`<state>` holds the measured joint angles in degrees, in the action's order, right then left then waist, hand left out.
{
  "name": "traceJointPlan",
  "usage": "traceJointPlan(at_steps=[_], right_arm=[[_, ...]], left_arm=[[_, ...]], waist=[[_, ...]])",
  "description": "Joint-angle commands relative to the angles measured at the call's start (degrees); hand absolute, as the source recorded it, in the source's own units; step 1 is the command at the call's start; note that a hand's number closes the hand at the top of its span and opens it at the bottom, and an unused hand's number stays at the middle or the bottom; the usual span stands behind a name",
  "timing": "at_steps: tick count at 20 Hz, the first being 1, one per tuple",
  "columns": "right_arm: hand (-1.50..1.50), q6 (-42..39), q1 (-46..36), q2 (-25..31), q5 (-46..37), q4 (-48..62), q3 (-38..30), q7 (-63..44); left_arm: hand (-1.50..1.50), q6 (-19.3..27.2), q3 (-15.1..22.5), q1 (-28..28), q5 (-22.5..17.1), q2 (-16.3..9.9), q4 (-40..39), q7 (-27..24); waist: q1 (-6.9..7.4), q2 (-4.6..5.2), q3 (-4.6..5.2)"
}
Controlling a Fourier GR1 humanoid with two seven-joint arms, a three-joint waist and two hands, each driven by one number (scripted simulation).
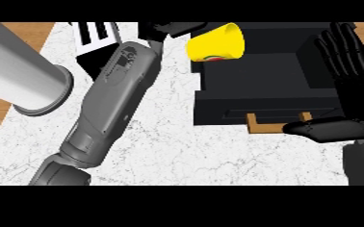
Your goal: Pick up the cup, place it into the drawer and close the drawer
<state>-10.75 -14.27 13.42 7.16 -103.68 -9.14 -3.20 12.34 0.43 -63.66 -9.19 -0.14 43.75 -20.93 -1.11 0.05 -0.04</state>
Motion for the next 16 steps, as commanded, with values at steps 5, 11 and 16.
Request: traceJointPlan(at_steps=[5,11,16], right_arm=[[-1.50,-0.91,-2.82,0.32,0.51,0.20,0.87,-0.82],[-1.50,-1.32,-5.05,0.54,0.94,3.00,-0.06,1.14],[-1.50,-0.93,-7.46,-0.35,0.65,1.08,2.66,-2.18]], left_arm=[[1.50,6.38,5.05,-11.99,-3.97,0.13,-15.53,6.28],[1.50,7.25,10.89,-13.95,-5.90,0.13,-23.71,7.12],[1.50,3.66,17.31,-13.89,-6.80,0.14,-26.81,11.89]], waist=[[-2.23,0.79,-0.03],[-4.82,1.72,-0.11],[-7.51,1.80,-0.10]])
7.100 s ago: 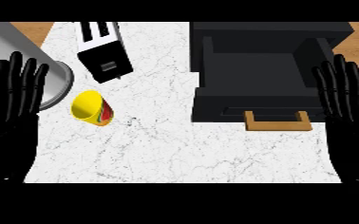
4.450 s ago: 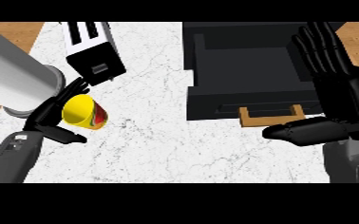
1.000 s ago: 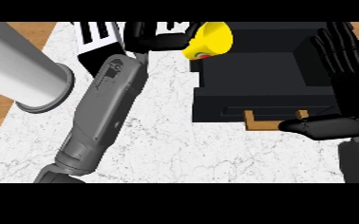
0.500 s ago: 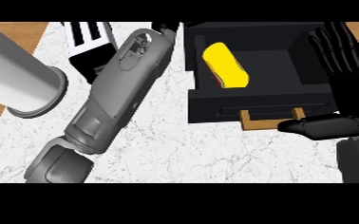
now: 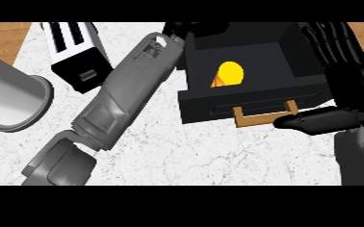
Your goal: Pick up the cup, place it into the drawer and close the drawer
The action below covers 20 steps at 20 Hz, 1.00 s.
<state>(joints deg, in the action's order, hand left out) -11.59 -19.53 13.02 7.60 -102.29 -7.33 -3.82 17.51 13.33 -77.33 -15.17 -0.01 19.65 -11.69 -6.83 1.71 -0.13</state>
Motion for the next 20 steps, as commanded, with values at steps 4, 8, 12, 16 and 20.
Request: traceJointPlan(at_steps=[4,8,12,16,20], right_arm=[[-1.50,-0.49,-3.39,-0.51,0.15,0.83,1.56,-0.37],[-1.50,-2.20,-3.48,-0.89,1.10,0.54,2.86,0.40],[-1.50,-7.06,-5.07,-3.10,5.78,2.13,6.92,0.16],[1.50,-15.70,-4.22,-1.66,11.13,1.86,10.57,-0.21],[1.50,-21.28,-3.25,2.77,10.65,1.70,14.80,-5.36]], left_arm=[[1.50,-3.08,6.77,2.16,-2.27,0.01,-2.73,0.18],[-1.50,-1.36,6.44,4.92,-6.44,0.01,-0.21,-2.98],[-1.50,-1.89,4.81,6.19,-10.40,0.01,1.10,-7.30],[-1.50,-4.19,3.29,4.94,-15.46,0.01,4.45,-9.91],[-1.50,-1.86,1.79,4.90,-18.30,0.01,4.13,-14.99]], waist=[[-3.36,0.80,0.01],[-5.03,1.09,0.05],[-4.83,1.81,0.10],[-4.69,1.14,0.08],[-3.18,0.69,0.17]])
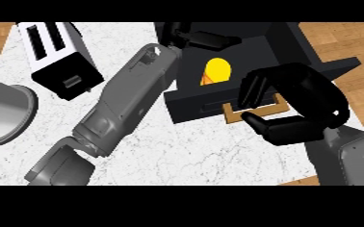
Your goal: Pick up the cup, place it into the drawer and close the drawer
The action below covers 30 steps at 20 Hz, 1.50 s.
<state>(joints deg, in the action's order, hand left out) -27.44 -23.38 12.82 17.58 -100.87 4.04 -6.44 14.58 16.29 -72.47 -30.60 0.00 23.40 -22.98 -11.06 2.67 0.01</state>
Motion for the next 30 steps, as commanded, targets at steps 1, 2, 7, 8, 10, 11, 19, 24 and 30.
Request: traceJointPlan(at_steps=[1,2,7,8,10,11,19,24,30], right_arm=[[1.50,-7.61,0.91,4.97,-2.05,0.14,5.39,-2.83],[1.50,-8.22,0.35,6.26,-2.95,1.16,6.01,-4.67],[-1.50,-7.51,4.04,10.06,-11.05,-2.11,7.51,-7.19],[-1.50,-8.14,4.63,12.17,-16.23,-1.88,6.86,-3.06],[-1.50,-4.09,4.31,11.30,-24.11,-2.38,9.02,-3.16],[-1.50,-3.98,8.35,11.82,-27.24,-1.04,10.20,0.22],[-1.50,4.58,3.71,6.03,-41.61,22.10,17.29,7.61],[1.50,8.54,-3.77,3.12,-46.59,40.46,17.28,12.84],[1.50,15.07,-12.09,2.97,-47.20,57.20,11.53,24.30]], left_arm=[[-1.50,1.79,-1.13,0.34,-3.55,0.00,0.57,-4.19],[-1.50,2.96,-0.32,-0.11,-4.57,0.00,1.39,-3.51],[-1.50,3.93,-0.22,-0.94,-5.72,0.00,-1.35,-4.81],[-1.50,4.85,0.06,0.14,-6.11,0.00,-0.54,-5.06],[-1.50,2.17,-1.57,2.16,-6.15,0.00,-1.29,-7.37],[-1.50,2.10,-1.75,1.16,-6.87,0.00,-0.40,-6.13],[-1.50,-1.34,-3.62,5.58,-8.03,-1.93,3.45,-6.56],[-1.50,-3.33,-2.27,13.66,-6.82,-2.50,7.74,-10.63],[-1.50,-7.51,-3.13,18.51,-8.33,-7.83,13.23,-7.54]], waist=[[1.49,-0.45,0.03],[2.16,-0.92,0.03],[5.22,-1.64,-0.03],[5.93,-1.81,-0.09],[8.18,-1.77,-0.03],[8.43,-1.98,-0.09],[13.01,-2.33,-0.07],[14.97,-2.31,-0.09],[17.02,-2.10,-0.19]])
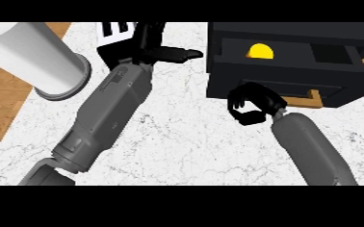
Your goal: Pick up the cup, place it into the drawer and close the drawer
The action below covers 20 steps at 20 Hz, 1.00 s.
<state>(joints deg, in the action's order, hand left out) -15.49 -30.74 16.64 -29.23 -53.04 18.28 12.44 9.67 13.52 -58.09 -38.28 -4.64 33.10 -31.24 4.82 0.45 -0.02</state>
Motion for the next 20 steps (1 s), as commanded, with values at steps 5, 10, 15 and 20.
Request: traceJointPlan(at_steps=[5,10,15,20], right_arm=[[1.50,7.15,-13.29,0.04,2.56,18.19,-10.24,8.57],[1.50,6.73,-21.14,4.94,3.93,24.69,-14.74,8.99],[1.50,4.81,-22.43,8.26,6.47,25.20,-17.52,8.74],[1.50,3.61,-23.52,8.51,8.28,23.79,-18.70,7.87]], left_arm=[[-1.50,-4.87,-0.11,4.95,-0.58,-5.77,6.04,2.12],[-1.50,-6.38,0.73,8.99,-0.81,-5.38,8.53,1.96],[-1.50,-6.92,0.64,8.62,-0.99,-6.75,9.44,3.66],[-1.50,-9.10,1.88,10.59,-0.33,-6.89,10.10,2.91]], waist=[[2.97,0.91,-0.26],[4.44,1.41,-0.23],[5.34,1.89,-0.30],[6.82,2.51,-0.23]])
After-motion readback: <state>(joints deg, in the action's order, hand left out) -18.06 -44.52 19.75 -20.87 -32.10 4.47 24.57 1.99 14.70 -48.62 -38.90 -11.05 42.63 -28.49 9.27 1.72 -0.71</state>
